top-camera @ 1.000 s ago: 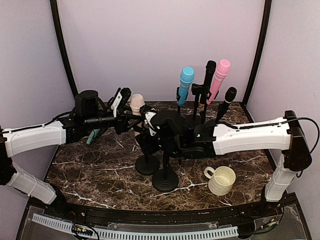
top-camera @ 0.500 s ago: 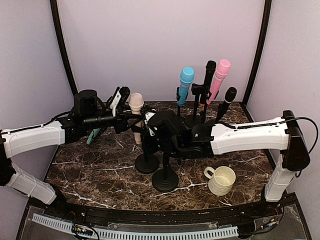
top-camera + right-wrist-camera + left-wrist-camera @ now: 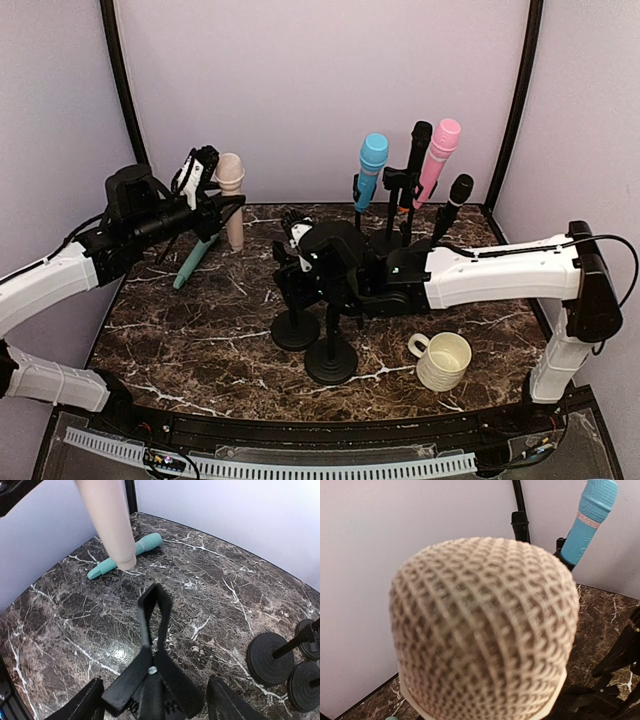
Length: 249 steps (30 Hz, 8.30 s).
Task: Remove the microphone from the stand
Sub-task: Remove the microphone from the microphone stand, then place the microphone at the center of the board, then pick up the microphone stand with the microphone from the center of the board, then place the microphone stand with the microphone at the center of the board.
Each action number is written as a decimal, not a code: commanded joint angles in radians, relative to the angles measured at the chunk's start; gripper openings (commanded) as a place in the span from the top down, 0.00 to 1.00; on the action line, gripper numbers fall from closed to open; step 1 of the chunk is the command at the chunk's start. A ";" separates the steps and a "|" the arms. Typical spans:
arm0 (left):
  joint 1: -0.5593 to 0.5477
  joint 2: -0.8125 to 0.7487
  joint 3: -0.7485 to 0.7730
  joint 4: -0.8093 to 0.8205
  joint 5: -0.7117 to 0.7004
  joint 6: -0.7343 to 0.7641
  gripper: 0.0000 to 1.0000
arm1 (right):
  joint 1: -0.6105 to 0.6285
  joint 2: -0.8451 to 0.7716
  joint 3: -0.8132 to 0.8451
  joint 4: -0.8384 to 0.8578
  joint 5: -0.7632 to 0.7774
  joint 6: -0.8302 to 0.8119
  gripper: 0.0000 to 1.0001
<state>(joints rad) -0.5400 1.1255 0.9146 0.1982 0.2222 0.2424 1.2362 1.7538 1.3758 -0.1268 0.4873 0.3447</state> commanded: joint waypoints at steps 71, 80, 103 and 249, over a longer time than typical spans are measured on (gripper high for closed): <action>0.245 0.527 0.327 -0.381 -0.215 -0.078 0.38 | -0.014 -0.576 -0.415 0.171 0.076 0.029 0.08; 0.198 0.285 0.191 -0.191 0.235 -0.093 0.27 | -0.227 -0.744 -0.608 0.206 -0.096 0.106 0.05; 0.072 -0.006 0.063 -0.122 0.284 -0.149 0.21 | -0.386 -0.433 -0.681 0.683 -0.254 -0.077 0.27; 0.051 -0.288 -0.064 -0.067 -0.429 -0.084 0.12 | -0.047 0.078 0.281 0.542 -0.453 -0.265 1.00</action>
<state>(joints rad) -0.4873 0.8658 0.8745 0.0811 -0.2035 0.1234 1.1534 1.8641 1.6379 0.2863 0.0654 0.0471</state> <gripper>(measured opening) 0.882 0.121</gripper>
